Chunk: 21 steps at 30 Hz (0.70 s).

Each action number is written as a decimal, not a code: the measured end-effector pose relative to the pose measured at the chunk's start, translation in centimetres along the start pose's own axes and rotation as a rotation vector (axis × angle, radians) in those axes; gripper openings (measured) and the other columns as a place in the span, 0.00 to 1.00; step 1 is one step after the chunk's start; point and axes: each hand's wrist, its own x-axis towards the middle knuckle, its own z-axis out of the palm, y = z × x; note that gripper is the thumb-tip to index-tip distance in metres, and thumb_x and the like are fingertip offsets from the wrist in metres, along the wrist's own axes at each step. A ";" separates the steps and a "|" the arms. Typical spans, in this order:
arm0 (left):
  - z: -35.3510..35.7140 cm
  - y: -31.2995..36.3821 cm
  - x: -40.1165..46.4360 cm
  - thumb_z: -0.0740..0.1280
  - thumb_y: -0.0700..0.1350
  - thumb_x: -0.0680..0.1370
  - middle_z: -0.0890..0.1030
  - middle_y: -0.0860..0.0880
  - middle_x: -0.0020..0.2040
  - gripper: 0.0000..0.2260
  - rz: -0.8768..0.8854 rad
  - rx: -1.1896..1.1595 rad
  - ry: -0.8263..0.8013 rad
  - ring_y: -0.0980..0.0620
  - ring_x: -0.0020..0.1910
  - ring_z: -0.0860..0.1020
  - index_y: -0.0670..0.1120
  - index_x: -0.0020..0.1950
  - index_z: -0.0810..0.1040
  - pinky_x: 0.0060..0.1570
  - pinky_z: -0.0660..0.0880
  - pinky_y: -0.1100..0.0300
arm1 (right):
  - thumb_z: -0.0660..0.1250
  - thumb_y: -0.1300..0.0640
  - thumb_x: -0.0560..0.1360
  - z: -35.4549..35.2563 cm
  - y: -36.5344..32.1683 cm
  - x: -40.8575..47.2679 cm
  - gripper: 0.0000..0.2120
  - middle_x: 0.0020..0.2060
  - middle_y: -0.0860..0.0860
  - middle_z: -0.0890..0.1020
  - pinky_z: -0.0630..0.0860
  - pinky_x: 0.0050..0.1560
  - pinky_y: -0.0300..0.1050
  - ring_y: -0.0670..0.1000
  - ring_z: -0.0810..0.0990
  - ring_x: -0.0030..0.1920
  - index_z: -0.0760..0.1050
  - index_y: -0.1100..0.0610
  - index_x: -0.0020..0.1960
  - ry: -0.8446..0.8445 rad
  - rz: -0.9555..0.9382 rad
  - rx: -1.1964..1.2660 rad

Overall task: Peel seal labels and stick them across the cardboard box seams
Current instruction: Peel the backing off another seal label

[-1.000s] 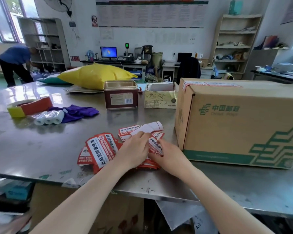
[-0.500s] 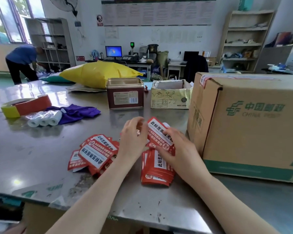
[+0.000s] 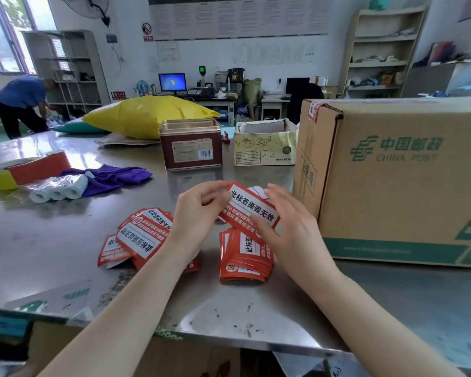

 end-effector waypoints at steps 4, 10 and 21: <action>-0.1 0.2 -0.2 0.69 0.42 0.75 0.84 0.49 0.47 0.09 0.005 -0.009 0.036 0.54 0.44 0.84 0.46 0.55 0.80 0.41 0.80 0.63 | 0.60 0.46 0.77 0.3 0.0 0.0 0.28 0.71 0.47 0.64 0.55 0.53 0.18 0.38 0.63 0.63 0.59 0.54 0.73 -0.025 0.034 -0.013; -0.1 0.2 -0.1 0.70 0.43 0.74 0.84 0.49 0.47 0.07 0.003 0.003 0.058 0.53 0.44 0.83 0.47 0.51 0.81 0.43 0.80 0.61 | 0.59 0.46 0.77 0.2 -0.1 -0.1 0.26 0.71 0.46 0.63 0.54 0.49 0.15 0.39 0.63 0.66 0.61 0.54 0.72 -0.026 0.014 -0.038; -0.2 0.2 -0.1 0.71 0.43 0.73 0.84 0.49 0.46 0.06 0.023 0.052 0.129 0.54 0.44 0.83 0.47 0.49 0.80 0.40 0.79 0.67 | 0.62 0.49 0.76 0.0 -0.5 0.0 0.22 0.69 0.48 0.68 0.57 0.42 0.13 0.37 0.65 0.60 0.67 0.55 0.68 0.035 -0.013 -0.024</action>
